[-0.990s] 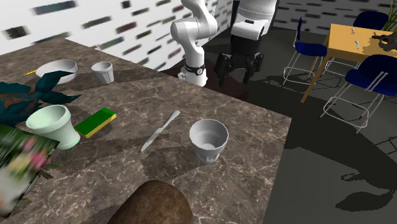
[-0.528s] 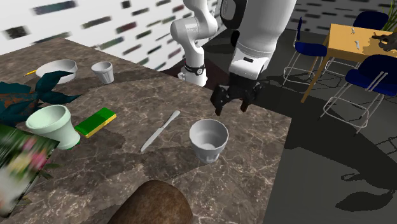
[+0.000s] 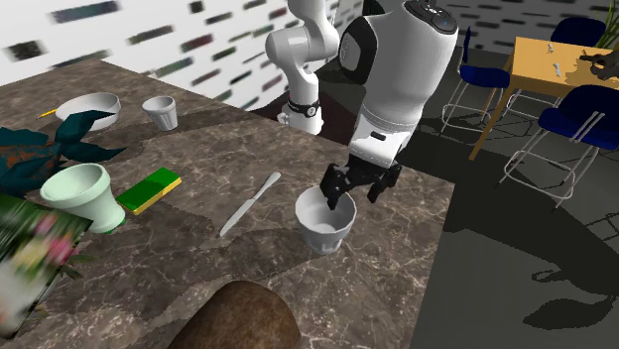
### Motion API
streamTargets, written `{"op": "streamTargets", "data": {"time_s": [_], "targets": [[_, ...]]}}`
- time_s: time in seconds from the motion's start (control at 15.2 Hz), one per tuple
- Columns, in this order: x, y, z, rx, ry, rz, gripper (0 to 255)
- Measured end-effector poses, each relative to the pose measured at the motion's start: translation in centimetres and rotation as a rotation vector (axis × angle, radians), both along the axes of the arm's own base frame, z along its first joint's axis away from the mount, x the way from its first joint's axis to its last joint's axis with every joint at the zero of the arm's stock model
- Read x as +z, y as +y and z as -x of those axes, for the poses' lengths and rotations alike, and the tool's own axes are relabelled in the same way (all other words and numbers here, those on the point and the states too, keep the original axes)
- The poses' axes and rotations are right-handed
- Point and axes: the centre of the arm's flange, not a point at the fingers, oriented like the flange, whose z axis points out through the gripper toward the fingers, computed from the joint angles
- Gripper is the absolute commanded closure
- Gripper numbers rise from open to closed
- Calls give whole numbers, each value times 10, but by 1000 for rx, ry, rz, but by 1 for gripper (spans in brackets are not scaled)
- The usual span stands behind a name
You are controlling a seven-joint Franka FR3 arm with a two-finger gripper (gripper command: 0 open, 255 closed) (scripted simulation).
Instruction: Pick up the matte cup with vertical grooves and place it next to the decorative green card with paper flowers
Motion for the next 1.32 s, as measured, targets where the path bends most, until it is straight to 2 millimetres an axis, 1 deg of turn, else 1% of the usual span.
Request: {"op": "streamTargets", "data": {"time_s": [0.2,0.59,0.66,1.32], "targets": [[-16,-3,0,0,0,0,0],[-20,-3,0,0,0,0,0],[-20,-3,0,0,0,0,255],[-20,-2,0,0,-1,0,255]]}}
